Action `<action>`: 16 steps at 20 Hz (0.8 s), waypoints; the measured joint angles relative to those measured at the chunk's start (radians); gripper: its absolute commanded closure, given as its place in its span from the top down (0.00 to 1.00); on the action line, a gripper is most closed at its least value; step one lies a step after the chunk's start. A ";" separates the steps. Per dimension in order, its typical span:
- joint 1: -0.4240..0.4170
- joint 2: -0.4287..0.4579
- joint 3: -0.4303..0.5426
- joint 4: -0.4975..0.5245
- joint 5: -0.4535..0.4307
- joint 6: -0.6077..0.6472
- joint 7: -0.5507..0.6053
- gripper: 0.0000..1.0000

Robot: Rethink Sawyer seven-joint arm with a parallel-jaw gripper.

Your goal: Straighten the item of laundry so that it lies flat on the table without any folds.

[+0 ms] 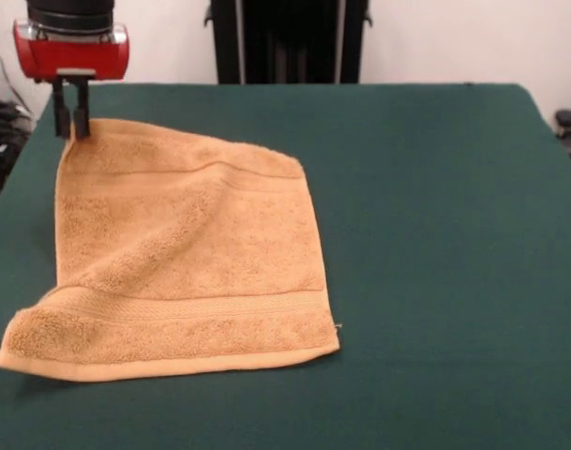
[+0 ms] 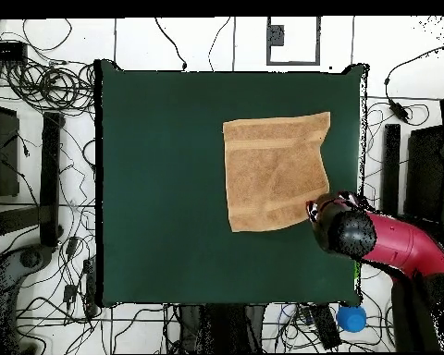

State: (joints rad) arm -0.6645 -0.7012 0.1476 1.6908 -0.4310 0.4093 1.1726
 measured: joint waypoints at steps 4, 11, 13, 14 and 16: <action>0.027 -0.019 -0.034 0.000 0.012 -0.004 0.006 0.00; 0.040 -0.030 -0.104 0.000 0.035 -0.048 0.014 0.00; 0.042 -0.031 -0.115 0.000 0.038 -0.059 0.014 0.00; 0.044 -0.032 -0.124 0.000 0.041 -0.070 0.014 0.00; 0.050 -0.032 -0.145 0.001 0.053 -0.098 0.014 0.00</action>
State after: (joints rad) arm -0.6148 -0.7332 0.0023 1.6913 -0.3782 0.3114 1.1868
